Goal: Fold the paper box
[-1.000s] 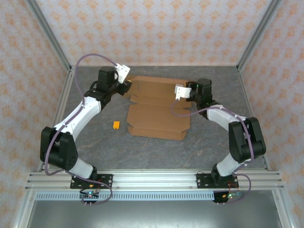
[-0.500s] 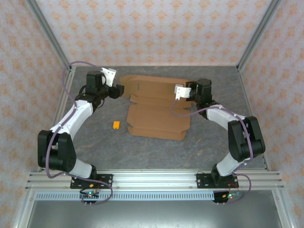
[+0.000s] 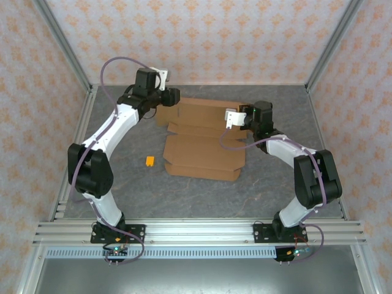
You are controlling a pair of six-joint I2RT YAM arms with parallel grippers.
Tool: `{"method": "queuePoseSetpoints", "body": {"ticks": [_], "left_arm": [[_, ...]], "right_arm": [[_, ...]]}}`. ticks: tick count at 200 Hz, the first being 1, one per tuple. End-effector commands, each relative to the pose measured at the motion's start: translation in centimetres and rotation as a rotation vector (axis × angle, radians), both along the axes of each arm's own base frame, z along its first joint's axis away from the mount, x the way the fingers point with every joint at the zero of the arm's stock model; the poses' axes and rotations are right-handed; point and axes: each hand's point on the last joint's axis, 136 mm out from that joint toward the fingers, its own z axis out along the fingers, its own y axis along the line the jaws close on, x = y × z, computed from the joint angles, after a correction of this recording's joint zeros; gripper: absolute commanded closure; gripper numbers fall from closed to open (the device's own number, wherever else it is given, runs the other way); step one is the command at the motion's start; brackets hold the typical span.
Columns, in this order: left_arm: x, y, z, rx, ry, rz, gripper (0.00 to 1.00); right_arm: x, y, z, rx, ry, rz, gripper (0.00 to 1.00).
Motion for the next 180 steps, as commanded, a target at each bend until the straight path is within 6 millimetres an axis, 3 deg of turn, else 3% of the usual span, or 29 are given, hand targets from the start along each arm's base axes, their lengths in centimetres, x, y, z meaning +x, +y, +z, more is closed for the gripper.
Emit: {"method": "queuePoseSetpoints", "body": {"ticks": [1, 46, 49, 64, 180], "left_arm": [[-0.4, 0.7, -1.8, 0.013, 0.138, 0.088, 0.46], [0.2, 0.0, -2.8, 0.028, 0.2, 0.107, 0.45], [0.4, -0.1, -4.3, 0.04, 0.23, 0.11, 0.45], [0.7, 0.0, -5.0, 0.052, 0.252, 0.118, 0.45], [1.3, -3.1, -6.6, -0.14, 0.317, 0.075, 0.48]], "right_arm": [[-0.4, 0.5, 0.1, -0.013, 0.018, 0.021, 1.0], [-0.5, 0.6, 0.1, -0.012, 0.013, 0.023, 1.0], [-0.5, 0.6, 0.1, -0.012, 0.013, 0.024, 1.0], [-0.5, 0.7, 0.1, -0.014, 0.011, 0.024, 1.0], [-0.2, 1.0, 0.0, -0.012, -0.046, 0.025, 1.0]]}}
